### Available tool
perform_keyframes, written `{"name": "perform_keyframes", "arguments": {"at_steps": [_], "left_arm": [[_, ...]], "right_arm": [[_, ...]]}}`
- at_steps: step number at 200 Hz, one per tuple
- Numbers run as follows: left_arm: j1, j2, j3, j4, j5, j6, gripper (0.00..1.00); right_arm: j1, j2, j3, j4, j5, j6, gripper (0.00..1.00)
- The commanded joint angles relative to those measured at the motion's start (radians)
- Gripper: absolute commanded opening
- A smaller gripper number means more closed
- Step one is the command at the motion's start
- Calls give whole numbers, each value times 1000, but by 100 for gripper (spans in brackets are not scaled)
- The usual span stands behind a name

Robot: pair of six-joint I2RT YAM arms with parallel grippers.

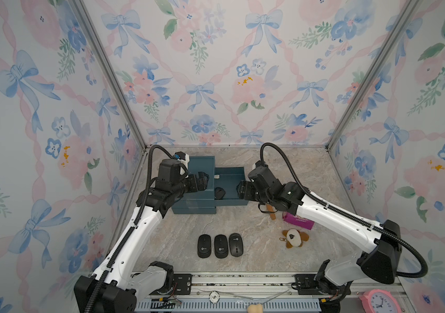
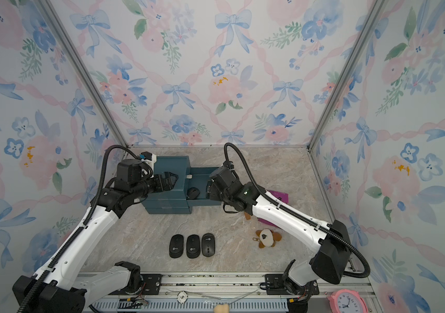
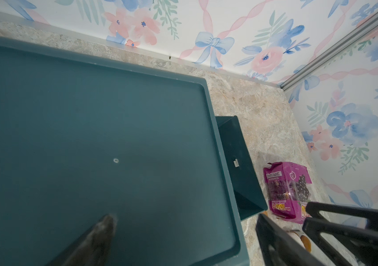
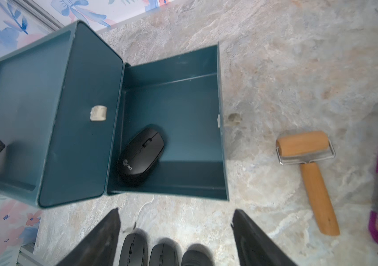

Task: Take the mice out of the drawer
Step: Place the mouse at the center of the board, then move the mouse to the drawer.

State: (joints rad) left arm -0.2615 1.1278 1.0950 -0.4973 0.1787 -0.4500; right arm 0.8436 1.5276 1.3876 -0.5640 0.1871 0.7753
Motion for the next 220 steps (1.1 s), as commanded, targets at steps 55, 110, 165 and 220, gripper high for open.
{"name": "perform_keyframes", "arguments": {"at_steps": [55,110,165,220], "left_arm": [[-3,191,180,45,19,47,98],[-4,298,214,56,10,39,98],[3,312,212,61,4,44,98],[11,313,217,60,8,47,98]], "right_arm": [[-64,353,317,-13,-341,-293,77],[-88,497,424,-142,-379,-287,76],[-90,520,386,-75,-405,-311,77],[-106,497,282,6,-425,-392,78]]}}
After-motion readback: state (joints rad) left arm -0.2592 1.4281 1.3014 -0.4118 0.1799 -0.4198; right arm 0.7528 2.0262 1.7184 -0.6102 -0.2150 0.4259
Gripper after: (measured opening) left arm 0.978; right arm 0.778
